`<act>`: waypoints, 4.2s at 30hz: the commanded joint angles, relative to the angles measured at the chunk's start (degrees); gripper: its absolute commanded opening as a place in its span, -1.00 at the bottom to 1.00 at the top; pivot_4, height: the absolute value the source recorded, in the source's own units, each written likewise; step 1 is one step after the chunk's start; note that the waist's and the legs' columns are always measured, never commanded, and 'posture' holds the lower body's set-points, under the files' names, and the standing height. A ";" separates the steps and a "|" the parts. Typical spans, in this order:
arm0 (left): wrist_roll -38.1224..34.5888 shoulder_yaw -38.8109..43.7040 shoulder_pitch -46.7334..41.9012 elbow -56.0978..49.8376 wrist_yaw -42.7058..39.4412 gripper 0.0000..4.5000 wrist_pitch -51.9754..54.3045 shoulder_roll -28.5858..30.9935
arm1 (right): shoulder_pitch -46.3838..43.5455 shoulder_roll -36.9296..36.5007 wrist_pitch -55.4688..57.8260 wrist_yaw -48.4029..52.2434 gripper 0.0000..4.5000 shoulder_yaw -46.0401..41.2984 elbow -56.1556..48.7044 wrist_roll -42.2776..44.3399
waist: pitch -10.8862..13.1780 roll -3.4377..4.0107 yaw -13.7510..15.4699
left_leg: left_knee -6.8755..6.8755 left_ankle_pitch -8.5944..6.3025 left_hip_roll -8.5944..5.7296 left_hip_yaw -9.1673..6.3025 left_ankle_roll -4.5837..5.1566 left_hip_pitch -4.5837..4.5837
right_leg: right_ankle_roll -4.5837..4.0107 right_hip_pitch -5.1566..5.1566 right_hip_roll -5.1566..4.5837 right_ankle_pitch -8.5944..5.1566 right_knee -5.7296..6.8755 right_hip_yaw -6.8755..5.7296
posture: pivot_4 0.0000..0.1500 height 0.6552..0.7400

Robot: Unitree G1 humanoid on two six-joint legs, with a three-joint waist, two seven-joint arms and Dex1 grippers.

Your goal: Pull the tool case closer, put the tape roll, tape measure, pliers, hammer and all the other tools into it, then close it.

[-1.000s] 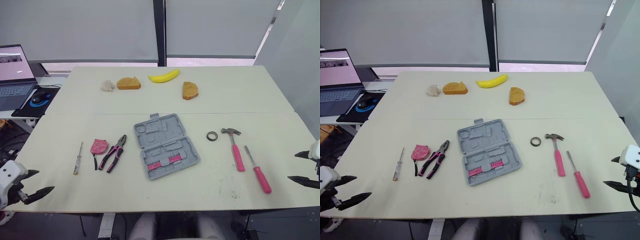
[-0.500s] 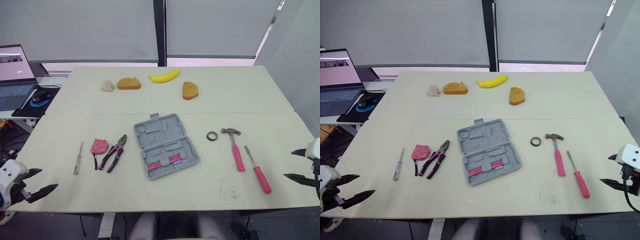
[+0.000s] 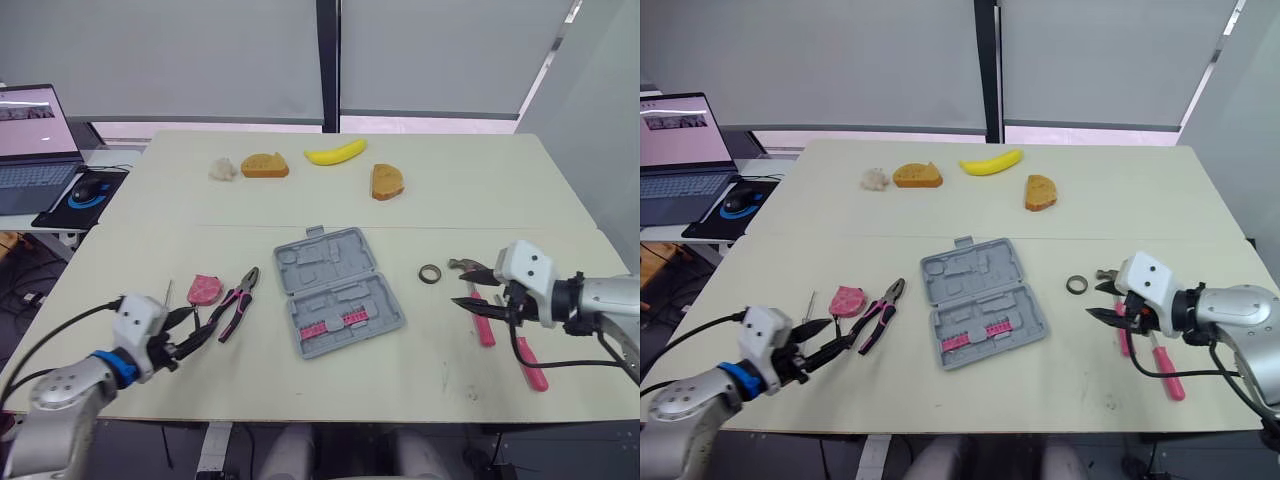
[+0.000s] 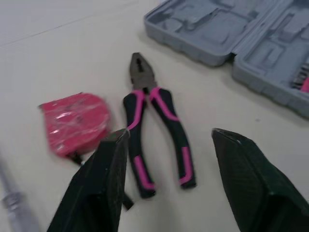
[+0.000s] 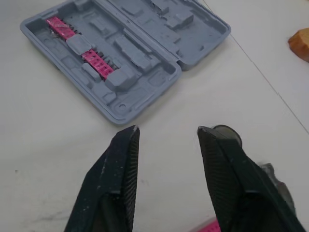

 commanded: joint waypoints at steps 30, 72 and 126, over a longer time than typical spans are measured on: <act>9.25 -15.20 -15.32 1.01 9.29 -1.00 11.85 -4.32 | -42.96 31.94 -33.17 -9.21 -1.00 30.23 71.76 -28.73 | 0.01 0.02 -2.22 | -0.02 0.32 0.16 0.00 -0.48 0.13 | -0.13 -0.10 0.37 0.19 0.14 0.12 | 1.00 1.00; 13.56 -27.20 -20.19 5.98 -6.66 -1.00 5.10 -2.72 | -14.06 27.10 -4.90 -2.44 -1.00 22.35 21.14 -27.98 | 0.00 0.01 -2.05 | -0.04 0.27 0.18 0.62 -0.39 0.01 | -0.15 -0.95 0.63 0.20 0.91 1.33 | 1.00 1.00; 13.26 -30.36 -12.24 -2.29 -14.61 -1.00 9.21 4.60 | 5.47 15.53 10.95 -9.27 -1.00 26.25 -2.53 -19.00 | -0.07 -0.10 -2.02 | -0.06 0.26 0.28 0.53 -0.37 0.04 | -0.11 -0.85 0.73 0.17 0.79 1.28 | 1.00 1.00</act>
